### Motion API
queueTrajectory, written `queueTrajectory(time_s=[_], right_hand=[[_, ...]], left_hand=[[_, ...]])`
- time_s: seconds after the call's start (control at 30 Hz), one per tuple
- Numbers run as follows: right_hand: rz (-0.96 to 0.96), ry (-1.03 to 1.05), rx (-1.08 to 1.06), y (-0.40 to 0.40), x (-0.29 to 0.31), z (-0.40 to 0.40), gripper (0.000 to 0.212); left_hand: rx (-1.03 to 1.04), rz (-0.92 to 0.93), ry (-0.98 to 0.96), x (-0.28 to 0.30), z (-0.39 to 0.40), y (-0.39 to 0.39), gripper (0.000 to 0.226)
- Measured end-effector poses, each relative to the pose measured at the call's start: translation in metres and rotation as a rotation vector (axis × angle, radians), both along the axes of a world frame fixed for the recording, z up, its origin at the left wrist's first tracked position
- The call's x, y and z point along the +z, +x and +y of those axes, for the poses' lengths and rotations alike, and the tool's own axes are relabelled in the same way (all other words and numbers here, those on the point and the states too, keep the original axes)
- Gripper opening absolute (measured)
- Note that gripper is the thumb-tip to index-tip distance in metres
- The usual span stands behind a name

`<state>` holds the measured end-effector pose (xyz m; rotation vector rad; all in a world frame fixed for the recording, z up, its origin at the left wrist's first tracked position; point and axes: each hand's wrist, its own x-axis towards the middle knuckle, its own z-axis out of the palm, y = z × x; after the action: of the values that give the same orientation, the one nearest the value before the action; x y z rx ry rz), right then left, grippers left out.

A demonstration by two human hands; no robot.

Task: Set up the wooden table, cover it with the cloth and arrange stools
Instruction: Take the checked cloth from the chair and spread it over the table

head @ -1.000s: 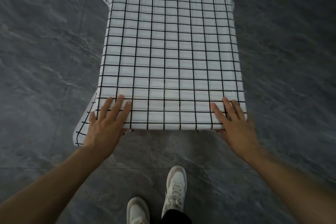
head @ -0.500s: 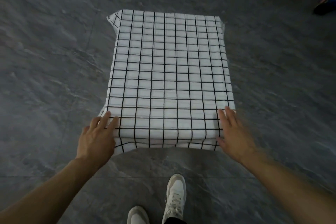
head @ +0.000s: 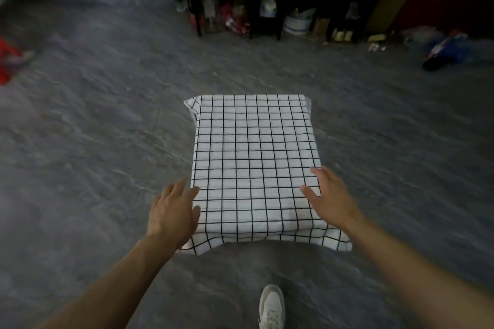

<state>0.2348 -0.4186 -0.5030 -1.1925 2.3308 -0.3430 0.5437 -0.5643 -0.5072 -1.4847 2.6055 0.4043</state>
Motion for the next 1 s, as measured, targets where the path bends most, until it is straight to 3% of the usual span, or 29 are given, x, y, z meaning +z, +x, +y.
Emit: queueTrajectory(time_s=[0.33,0.57,0.77,1.0], right_hand=[[0.075,-0.159,0.124,0.024,0.153,-0.008,0.064],[0.174,-0.187,0.222,0.049,0.225,-0.018,0.066],[0.158,-0.232,0.227,0.082,0.283,-0.004,0.061],[0.218,-0.244,0.212,0.1,0.337,0.011,0.066]], left_hand=[[-0.04,0.087,-0.027,0.154,0.0,0.002,0.052],[-0.063,0.168,-0.078,0.22,0.0,-0.005,0.05],[-0.059,0.268,-0.124,0.283,0.0,0.005,0.041],[-0.066,0.3,-0.163,0.33,0.015,0.018,0.045]])
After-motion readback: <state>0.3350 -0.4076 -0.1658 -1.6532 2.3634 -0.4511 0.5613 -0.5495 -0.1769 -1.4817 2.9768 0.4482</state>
